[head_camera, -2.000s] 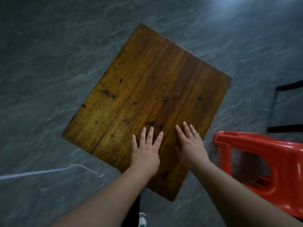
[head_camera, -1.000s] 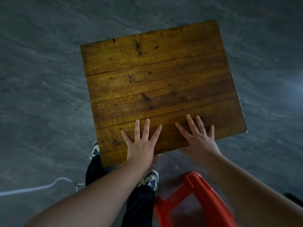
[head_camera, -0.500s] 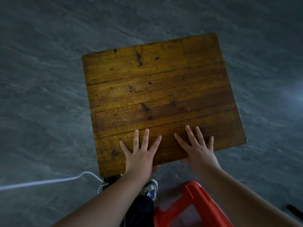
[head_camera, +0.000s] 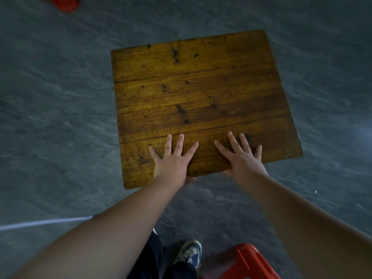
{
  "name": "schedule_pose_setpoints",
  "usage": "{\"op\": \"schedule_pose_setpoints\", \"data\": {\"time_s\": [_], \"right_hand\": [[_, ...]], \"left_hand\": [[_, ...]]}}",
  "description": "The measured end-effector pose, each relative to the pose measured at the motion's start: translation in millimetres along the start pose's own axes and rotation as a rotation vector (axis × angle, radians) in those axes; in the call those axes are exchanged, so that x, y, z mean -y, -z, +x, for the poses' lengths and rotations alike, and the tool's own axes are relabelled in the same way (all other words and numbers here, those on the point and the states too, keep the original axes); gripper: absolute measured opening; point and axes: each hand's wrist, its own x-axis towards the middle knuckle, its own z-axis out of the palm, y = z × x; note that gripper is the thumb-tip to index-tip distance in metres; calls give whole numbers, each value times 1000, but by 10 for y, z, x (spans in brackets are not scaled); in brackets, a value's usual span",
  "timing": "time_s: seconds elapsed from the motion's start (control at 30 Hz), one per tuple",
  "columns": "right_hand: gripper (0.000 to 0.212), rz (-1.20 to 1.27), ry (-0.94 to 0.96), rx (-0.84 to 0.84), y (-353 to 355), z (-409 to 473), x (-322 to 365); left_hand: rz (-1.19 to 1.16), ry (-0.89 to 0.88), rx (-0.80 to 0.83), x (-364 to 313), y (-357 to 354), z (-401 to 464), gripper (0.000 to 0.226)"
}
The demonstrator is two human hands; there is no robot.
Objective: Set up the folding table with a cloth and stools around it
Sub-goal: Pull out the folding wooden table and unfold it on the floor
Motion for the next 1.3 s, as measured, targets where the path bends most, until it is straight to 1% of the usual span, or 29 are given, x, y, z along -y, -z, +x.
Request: {"op": "schedule_pose_setpoints", "data": {"time_s": [0.2,0.37,0.53,0.77,0.9,1.0,1.07,1.1,1.13,1.2,1.23,1.3], "right_hand": [[99,-7,3,14,317,469,14],[100,8,11,8,472,741,21],[100,-3,-8,30,545,797,40],[101,-22,-36,54,553,782,65],[100,66,-69,122,633,803,108],[93,167,-81,232,755,849,88],[86,197,-74,267,796,873,63],[79,213,-74,242,804,877,57],[72,231,-76,183,801,869,55],[64,270,-71,25,757,836,45],[63,288,-51,-29,730,817,40],[66,305,4,-86,694,810,3]], "left_hand": [[9,3,-40,201,237,414,114],[-3,0,-37,338,399,650,114],[-20,-5,-5,350,469,691,116],[-8,-25,-21,357,448,674,115],[-40,-35,29,377,542,651,115],[-50,-46,84,371,610,650,116],[-74,-38,145,367,658,674,111],[-99,-32,156,366,681,687,104],[-127,-23,143,363,694,693,94],[-162,0,57,343,698,697,78],[-164,13,7,332,702,697,74],[-165,48,-96,322,703,709,74]]}}
